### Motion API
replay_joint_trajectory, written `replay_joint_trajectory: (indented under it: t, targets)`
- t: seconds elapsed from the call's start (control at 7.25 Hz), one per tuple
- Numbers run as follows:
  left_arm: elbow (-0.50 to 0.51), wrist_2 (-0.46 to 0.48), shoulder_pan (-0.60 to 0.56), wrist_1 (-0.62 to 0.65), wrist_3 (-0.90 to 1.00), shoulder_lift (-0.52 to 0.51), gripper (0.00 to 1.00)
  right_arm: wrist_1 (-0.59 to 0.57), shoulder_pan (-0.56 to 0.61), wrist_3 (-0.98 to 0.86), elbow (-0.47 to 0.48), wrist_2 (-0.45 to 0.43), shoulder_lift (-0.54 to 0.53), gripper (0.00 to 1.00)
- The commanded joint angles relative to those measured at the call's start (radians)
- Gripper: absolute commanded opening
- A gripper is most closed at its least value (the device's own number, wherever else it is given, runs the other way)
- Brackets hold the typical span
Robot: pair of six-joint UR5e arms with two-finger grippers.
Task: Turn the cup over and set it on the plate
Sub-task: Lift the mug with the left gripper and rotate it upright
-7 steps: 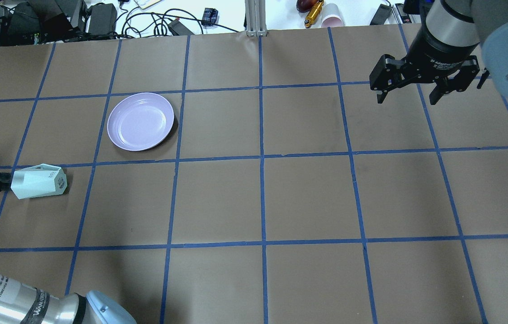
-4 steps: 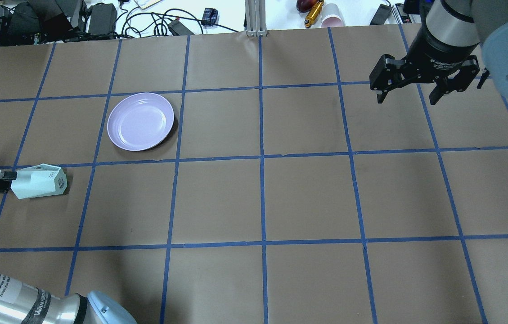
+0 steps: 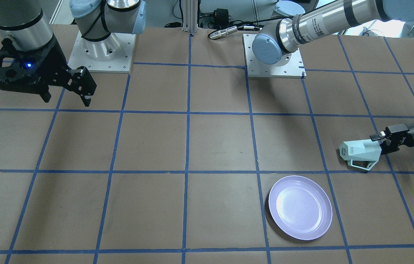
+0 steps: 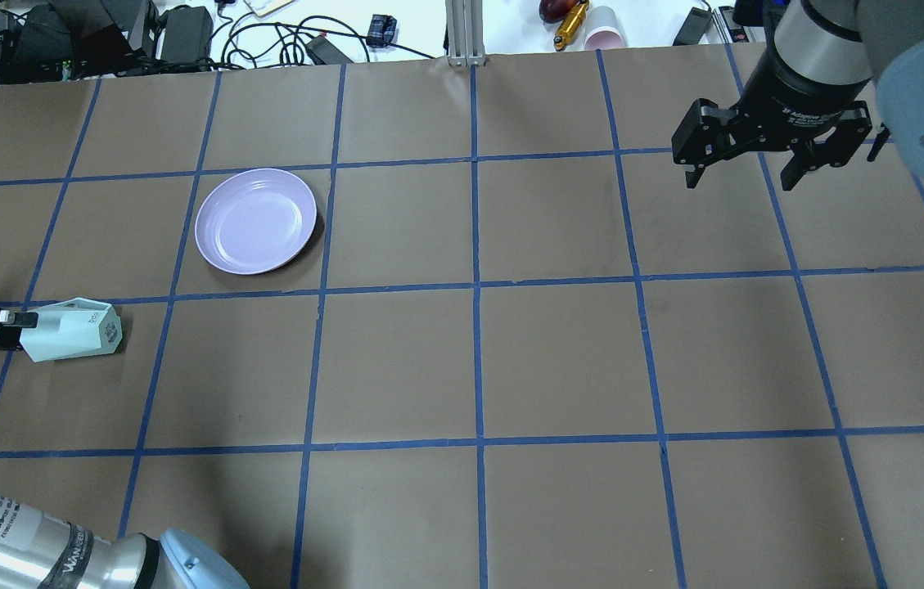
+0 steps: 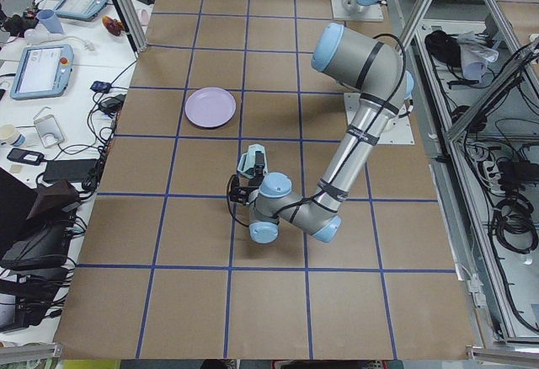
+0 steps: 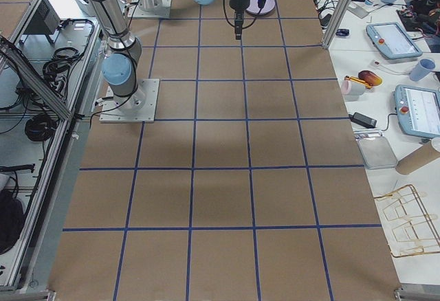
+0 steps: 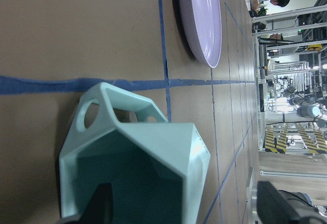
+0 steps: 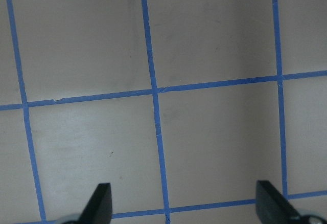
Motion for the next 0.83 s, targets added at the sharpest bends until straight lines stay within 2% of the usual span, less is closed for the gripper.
replay_joint_trajectory:
  t: [0.0, 0.55, 0.69]
  targets:
    - [0.0, -0.002, -0.027, -0.018, 0.004, -0.002, 1.0, 0.0, 0.0, 0.0, 0.0, 0.001, -0.001, 1.0]
    - [-0.002, -0.008, -0.036, -0.035, 0.043, -0.004, 1.0, 0.0, 0.0, 0.0, 0.0, 0.0, 0.0, 1.0]
    - [-0.002, -0.014, -0.036, -0.035, 0.043, -0.004, 0.97, 0.0, 0.0, 0.0, 0.0, 0.001, -0.001, 1.0]
